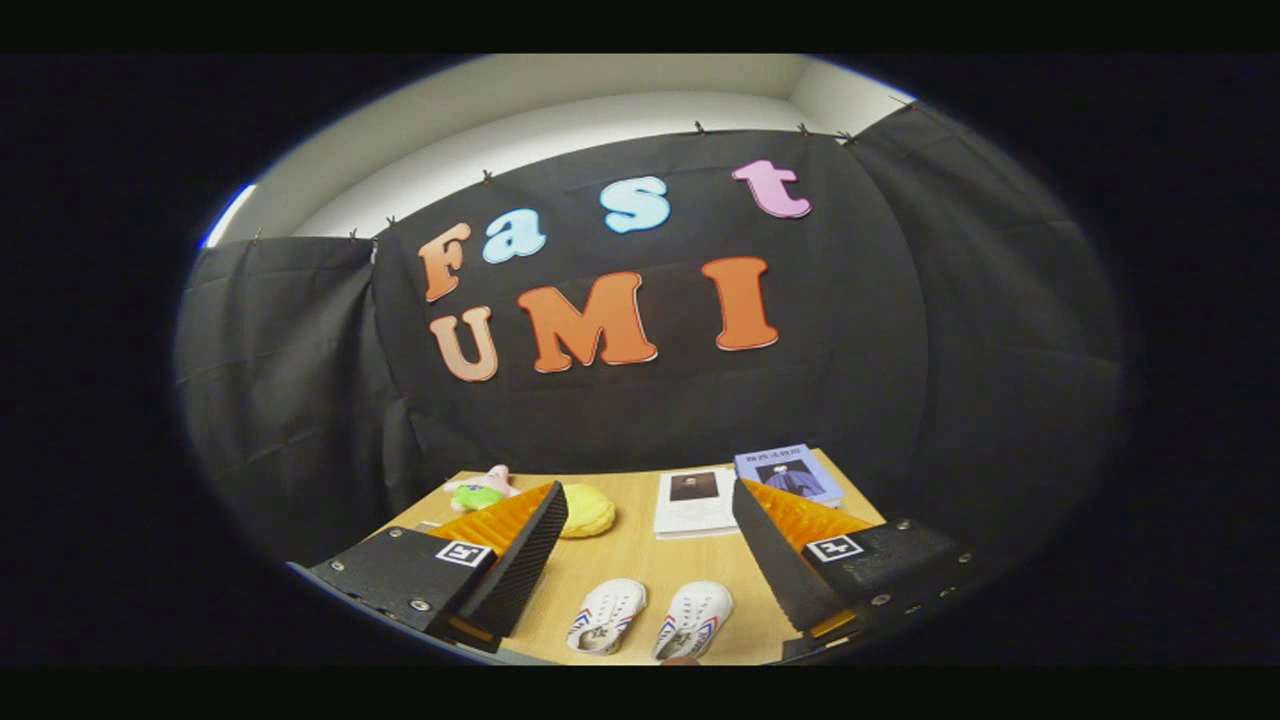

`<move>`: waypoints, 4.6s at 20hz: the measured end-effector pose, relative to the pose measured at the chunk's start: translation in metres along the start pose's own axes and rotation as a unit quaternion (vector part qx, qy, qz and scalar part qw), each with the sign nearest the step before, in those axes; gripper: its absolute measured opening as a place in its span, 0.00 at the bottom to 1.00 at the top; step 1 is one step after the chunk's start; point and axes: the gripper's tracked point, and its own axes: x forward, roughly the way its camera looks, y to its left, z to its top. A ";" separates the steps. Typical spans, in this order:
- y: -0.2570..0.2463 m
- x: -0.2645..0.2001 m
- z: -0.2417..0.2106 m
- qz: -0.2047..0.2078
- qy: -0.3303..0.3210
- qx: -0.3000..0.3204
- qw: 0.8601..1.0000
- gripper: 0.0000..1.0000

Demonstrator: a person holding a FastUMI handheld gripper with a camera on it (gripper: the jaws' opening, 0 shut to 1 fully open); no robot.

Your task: Open the storage box then place both shoes into the box .Put the left shoe in first, then the right shoe, with the right side of both shoes facing outward in a uniform manner.

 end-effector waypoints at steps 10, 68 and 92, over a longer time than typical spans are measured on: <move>0.079 0.037 -0.122 0.154 0.160 0.157 0.962 0.98; 0.324 0.060 -0.150 0.349 0.276 0.385 0.809 0.01; 0.514 0.096 -0.169 0.304 0.263 0.186 0.897 0.36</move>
